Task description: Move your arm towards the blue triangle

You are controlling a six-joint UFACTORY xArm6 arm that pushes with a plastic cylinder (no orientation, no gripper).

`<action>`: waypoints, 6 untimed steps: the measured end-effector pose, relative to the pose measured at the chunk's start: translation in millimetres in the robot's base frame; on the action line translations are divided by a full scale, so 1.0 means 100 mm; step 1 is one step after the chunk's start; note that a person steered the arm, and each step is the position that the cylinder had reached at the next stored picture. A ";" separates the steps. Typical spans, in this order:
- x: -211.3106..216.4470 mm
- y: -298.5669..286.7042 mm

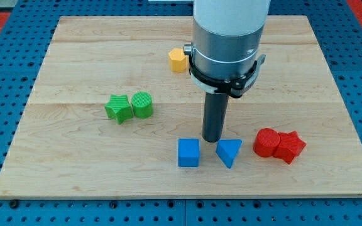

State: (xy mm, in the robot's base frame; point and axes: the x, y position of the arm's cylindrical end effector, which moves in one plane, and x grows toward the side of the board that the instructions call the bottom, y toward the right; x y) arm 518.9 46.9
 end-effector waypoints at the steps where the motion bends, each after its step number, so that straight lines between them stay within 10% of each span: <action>1: -0.03 0.00; 6: -0.22 0.67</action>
